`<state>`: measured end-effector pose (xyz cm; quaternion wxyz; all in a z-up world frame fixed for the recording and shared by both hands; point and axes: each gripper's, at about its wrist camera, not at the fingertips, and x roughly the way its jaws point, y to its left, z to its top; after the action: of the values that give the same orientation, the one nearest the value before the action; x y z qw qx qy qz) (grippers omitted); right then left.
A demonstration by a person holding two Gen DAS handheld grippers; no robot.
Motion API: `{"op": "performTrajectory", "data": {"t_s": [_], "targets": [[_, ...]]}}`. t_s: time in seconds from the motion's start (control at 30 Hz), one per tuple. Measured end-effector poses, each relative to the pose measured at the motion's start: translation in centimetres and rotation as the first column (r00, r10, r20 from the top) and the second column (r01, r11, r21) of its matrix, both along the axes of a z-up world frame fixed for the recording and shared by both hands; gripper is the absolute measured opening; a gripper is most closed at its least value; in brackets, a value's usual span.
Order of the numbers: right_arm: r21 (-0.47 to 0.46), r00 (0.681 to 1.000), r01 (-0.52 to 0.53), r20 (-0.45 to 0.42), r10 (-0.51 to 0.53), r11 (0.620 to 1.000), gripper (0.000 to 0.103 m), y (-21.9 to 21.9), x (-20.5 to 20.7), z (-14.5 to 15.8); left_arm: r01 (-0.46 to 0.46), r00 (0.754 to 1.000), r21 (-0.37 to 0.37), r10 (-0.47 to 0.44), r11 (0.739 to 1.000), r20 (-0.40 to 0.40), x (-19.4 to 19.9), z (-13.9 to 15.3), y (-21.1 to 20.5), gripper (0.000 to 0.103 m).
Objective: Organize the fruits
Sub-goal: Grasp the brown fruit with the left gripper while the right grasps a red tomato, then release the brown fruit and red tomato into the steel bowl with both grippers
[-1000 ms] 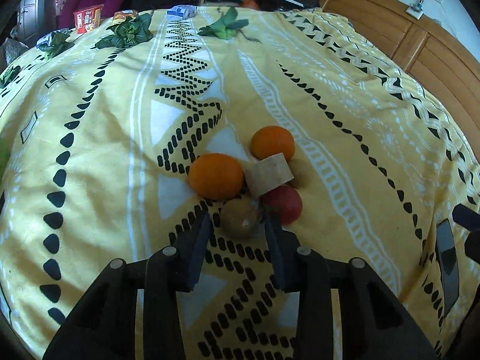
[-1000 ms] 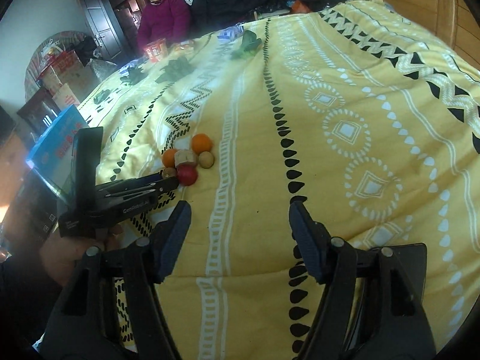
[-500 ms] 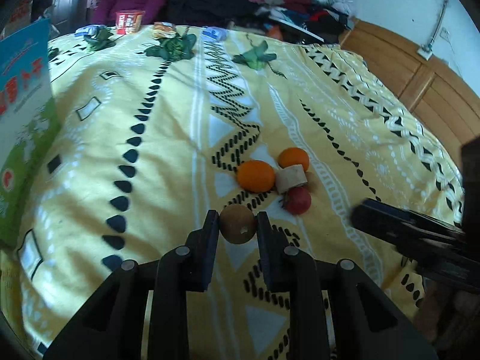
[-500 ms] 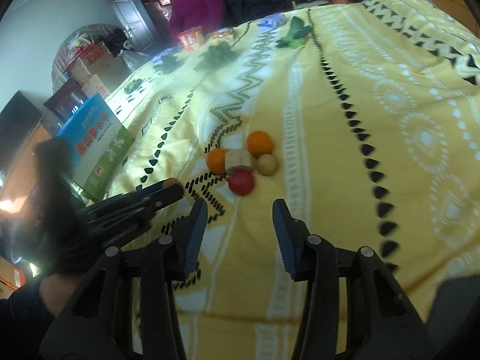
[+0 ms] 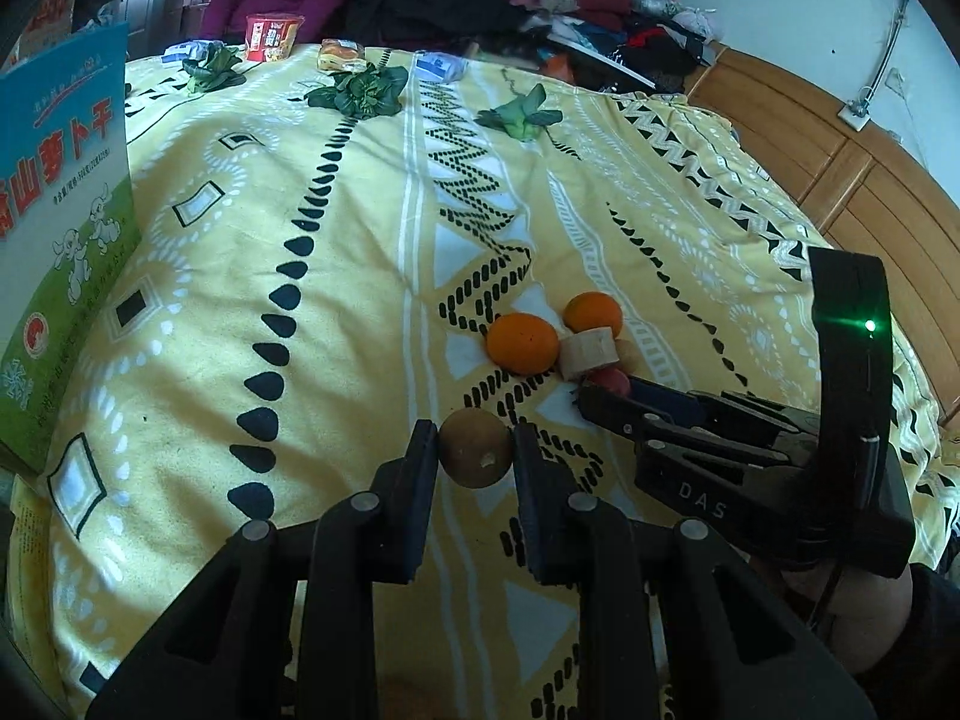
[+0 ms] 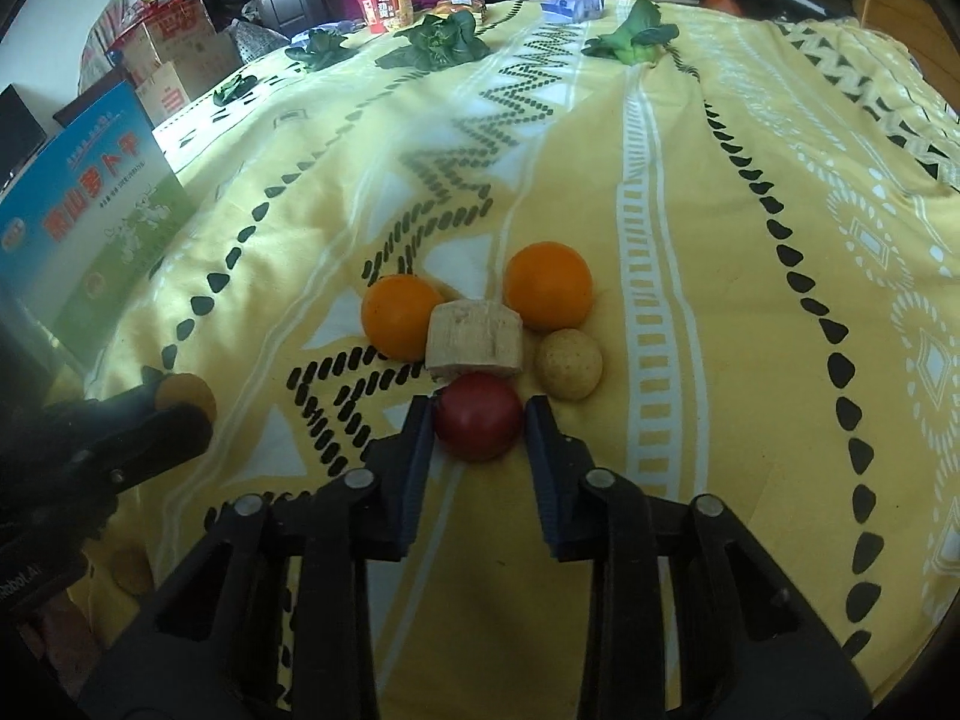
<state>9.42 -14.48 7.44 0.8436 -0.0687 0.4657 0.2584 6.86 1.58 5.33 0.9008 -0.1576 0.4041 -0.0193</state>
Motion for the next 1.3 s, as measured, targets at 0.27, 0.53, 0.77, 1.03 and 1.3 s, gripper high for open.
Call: {"op": "performTrajectory", "data": {"t_s": [0.27, 0.53, 0.77, 1.03, 1.3], "targets": [[0.065, 0.995, -0.003, 0.096, -0.003, 0.998, 0.029, -0.5, -4.9, 6.9, -0.03, 0.993, 0.019, 0.028, 0.999, 0.114, -3.5, 6.6, 1.1, 0.025], [0.121, 0.969, -0.123, 0.23, 0.093, 0.985, 0.029, 5.0, -9.8, 16.3, -0.188, 0.95, 0.061, 0.166, 0.98, 0.265, -11.3, 15.9, 7.8, 0.025], [0.156, 0.929, -0.287, 0.286, 0.234, 0.945, 0.029, 14.1, -15.0, 21.3, -0.427, 0.866, 0.073, 0.385, 0.901, 0.318, -20.7, 20.3, 18.2, 0.025], [0.158, 0.848, -0.488, 0.315, 0.425, 0.858, 0.029, 26.1, -21.0, 24.4, -0.665, 0.714, 0.062, 0.609, 0.744, 0.345, -32.0, 22.3, 31.2, 0.025], [0.152, 0.753, -0.651, 0.257, 0.606, 0.744, 0.029, 35.9, -26.5, 23.5, -0.779, 0.614, 0.036, 0.748, 0.627, 0.253, -38.9, 19.0, 40.0, 0.025]]}}
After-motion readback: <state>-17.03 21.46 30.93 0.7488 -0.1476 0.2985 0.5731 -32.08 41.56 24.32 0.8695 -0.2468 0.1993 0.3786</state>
